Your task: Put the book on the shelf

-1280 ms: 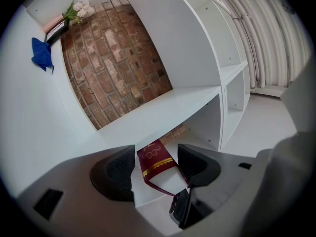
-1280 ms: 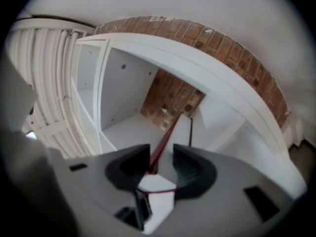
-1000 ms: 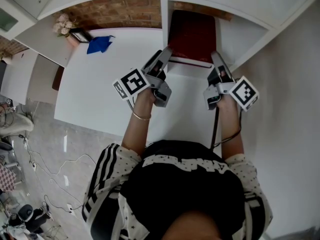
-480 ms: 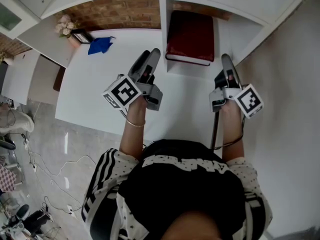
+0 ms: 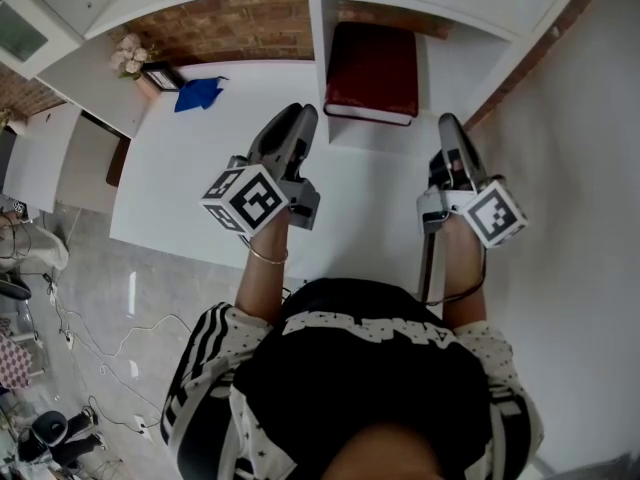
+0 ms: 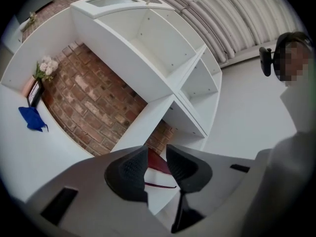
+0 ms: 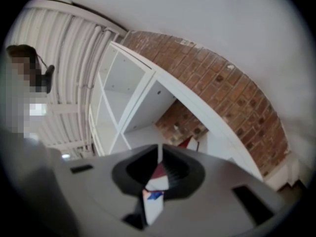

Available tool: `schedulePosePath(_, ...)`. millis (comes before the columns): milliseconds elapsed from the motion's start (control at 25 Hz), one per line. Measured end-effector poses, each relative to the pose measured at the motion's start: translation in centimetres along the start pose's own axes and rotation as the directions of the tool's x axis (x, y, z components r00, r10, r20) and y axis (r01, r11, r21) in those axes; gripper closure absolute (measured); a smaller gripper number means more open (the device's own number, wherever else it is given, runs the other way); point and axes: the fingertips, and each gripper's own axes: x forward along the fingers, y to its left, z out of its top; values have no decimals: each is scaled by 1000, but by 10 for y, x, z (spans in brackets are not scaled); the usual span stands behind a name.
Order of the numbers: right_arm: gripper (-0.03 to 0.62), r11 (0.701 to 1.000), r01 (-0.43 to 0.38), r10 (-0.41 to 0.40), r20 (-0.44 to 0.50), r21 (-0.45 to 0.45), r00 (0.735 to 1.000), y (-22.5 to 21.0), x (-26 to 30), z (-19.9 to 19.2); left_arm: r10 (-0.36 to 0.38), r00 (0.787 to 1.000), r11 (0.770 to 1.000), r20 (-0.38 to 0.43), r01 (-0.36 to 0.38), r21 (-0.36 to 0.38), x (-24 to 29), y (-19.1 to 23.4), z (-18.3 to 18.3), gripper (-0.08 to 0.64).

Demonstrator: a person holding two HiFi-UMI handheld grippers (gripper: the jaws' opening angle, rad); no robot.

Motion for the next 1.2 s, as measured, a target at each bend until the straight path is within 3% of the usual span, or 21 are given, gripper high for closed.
schedulePosePath(160, 548, 999, -1, 1, -14, -49, 1000, 7, -9, 0, -9, 1000, 998, -28, 11, 70, -3, -13, -5, 491)
schedulePosePath(360, 549, 995, -13, 10, -30, -102, 1000, 14, -18, -3, -32, 996, 988, -80, 44, 147, -4, -30, -15, 517)
schedulePosePath(600, 554, 983, -35, 24, -66, -179, 998, 24, -24, -10, -13, 986, 948, -164, 65, 312, -6, -45, -28, 525)
schedulePosePath(760, 555, 973, -50, 32, -82, -226, 996, 31, -26, -14, -28, 984, 947, -175, 82, 311, -10, -51, -29, 525)
schedulePosePath(1200, 557, 966, -75, 54, -90, -248, 994, 35, -30, -18, -28, 981, 932, -191, 94, 349, -14, -62, -30, 525)
